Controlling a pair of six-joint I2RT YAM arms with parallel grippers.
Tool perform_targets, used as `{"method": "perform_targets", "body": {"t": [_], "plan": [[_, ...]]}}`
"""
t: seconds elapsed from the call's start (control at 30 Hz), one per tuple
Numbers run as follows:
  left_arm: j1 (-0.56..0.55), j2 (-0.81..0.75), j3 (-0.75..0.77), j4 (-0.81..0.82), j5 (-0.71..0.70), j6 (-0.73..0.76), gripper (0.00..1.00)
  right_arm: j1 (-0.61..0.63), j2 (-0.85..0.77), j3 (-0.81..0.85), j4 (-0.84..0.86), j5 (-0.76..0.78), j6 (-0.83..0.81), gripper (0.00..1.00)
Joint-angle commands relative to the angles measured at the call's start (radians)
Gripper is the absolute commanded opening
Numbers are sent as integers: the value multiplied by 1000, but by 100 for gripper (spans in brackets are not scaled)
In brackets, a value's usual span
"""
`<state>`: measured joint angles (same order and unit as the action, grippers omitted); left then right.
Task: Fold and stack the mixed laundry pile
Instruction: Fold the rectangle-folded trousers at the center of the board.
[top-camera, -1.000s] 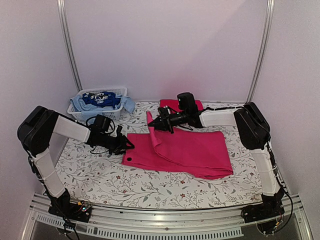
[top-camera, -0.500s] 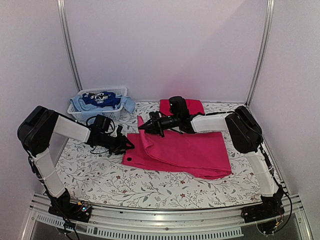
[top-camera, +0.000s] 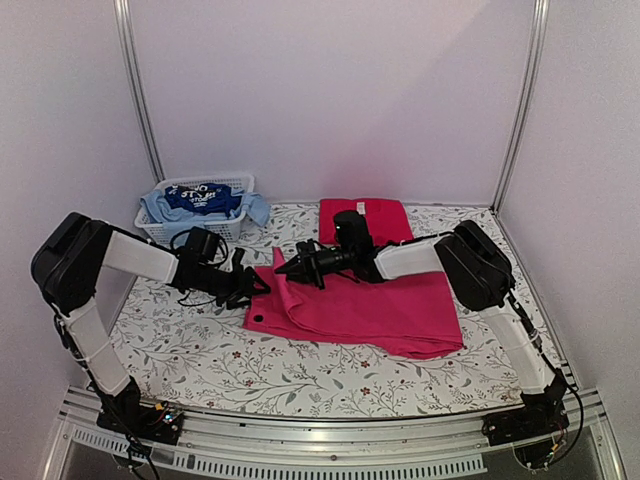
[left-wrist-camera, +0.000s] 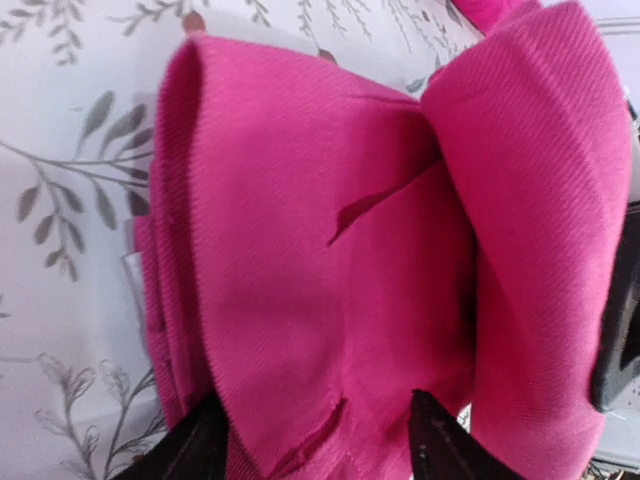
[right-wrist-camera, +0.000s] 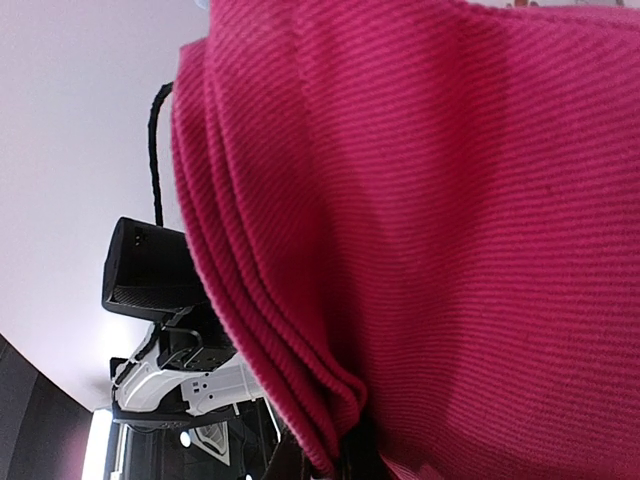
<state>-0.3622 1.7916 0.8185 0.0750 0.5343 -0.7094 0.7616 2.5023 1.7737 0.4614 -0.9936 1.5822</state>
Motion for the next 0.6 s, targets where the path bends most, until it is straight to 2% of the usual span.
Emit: {"method": "perform_targets", "body": {"t": [0.0,0.2,0.27,0.37,0.5,0.57], "plan": [[58,-99,-14,-176,-138,20,68,13,42,32,58,9,9,6],[146,-289,-74,-218,-217,43,78,12,62,107,64,-40,-24,41],[144,-325,-72,-204,-195,64,80,7,62,133,68,-85,-39,48],[125,-314,-39,-212,-145,77,80,-24,-9,76,65,-130,-91,50],[-5,-303,38,-214,-169,122,81,-111,-214,-188,15,-123,-204,48],[-66,-274,88,-216,-160,139,77,-167,-311,-312,-70,-115,-299,46]]}}
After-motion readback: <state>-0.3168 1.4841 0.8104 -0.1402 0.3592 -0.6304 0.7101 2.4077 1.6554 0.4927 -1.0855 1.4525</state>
